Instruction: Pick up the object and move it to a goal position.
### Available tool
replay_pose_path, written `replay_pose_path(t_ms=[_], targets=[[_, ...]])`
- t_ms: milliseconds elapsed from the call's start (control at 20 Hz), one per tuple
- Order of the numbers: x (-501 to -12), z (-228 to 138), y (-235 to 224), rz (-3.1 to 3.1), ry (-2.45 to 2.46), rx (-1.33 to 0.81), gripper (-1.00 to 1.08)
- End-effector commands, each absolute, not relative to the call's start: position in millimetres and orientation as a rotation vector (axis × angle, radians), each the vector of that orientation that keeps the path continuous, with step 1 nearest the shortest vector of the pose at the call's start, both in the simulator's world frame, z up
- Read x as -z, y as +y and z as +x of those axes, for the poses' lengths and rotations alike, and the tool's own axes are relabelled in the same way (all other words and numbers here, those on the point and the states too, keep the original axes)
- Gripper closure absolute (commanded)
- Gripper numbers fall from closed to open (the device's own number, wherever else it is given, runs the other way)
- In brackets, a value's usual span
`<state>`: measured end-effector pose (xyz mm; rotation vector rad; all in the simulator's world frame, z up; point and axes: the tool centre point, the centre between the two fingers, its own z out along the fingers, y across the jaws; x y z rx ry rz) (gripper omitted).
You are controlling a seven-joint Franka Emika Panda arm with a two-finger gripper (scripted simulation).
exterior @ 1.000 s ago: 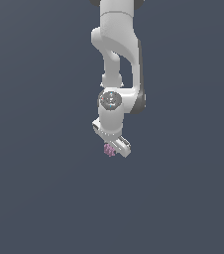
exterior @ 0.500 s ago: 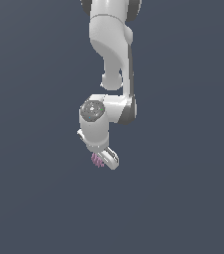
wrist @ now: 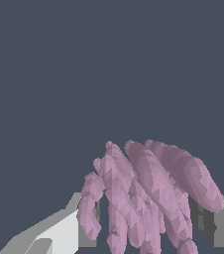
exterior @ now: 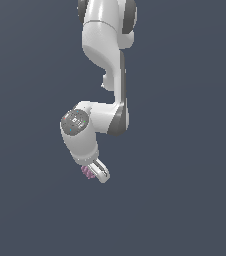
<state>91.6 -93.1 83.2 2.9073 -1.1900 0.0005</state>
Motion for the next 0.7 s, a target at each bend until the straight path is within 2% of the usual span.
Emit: replay_pose_path(t_ms=[0,650], targets=[[-85,102,-101,2.908,-1.189,0.000,1.08],[-90,128,-122,2.907,-1.190,0.000,1.08]])
